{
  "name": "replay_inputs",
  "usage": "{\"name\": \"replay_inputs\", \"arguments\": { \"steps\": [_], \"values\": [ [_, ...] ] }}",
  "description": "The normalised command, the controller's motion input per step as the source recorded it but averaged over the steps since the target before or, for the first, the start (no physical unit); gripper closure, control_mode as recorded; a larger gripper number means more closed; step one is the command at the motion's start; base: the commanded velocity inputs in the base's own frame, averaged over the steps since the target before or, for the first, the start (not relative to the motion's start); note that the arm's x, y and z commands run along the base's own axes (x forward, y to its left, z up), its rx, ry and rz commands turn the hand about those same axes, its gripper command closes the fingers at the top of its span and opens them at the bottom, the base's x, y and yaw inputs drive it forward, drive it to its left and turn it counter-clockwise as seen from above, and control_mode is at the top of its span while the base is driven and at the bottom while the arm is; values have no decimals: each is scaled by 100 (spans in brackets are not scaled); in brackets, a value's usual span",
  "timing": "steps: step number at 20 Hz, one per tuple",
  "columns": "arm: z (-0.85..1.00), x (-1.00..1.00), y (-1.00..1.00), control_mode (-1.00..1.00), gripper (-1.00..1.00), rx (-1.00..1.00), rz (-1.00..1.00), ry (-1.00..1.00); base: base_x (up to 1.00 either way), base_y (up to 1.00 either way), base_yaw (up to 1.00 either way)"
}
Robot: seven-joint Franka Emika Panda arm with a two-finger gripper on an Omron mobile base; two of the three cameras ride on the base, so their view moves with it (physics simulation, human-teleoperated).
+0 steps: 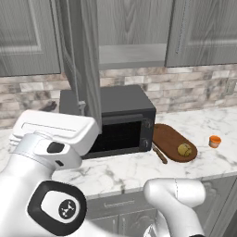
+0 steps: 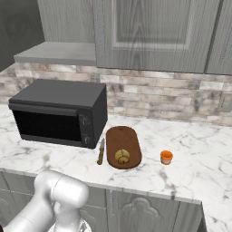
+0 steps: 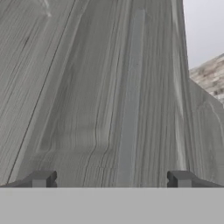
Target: Pick the bread, place it on the cutting board, pick the jam, place it on the counter, and close the cabinet.
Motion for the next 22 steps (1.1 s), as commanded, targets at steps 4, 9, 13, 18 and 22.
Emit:
{"name": "replay_inputs", "arguments": {
  "steps": [4, 9, 13, 18, 22],
  "values": [
    [10, 0, -25, -100, -100, 3, 0, 0, 0, 0, 0],
    [4, 0, -35, -100, -100, 2, 0, 0, 0, 0, 0],
    [0, 0, -42, -100, -100, 2, 0, 0, 0, 0, 0],
    [0, 0, -40, -100, -100, 0, 0, 0, 0, 0, 0],
    [0, 0, -28, -100, -100, 0, 0, 0, 0, 0, 0]
  ]
}}
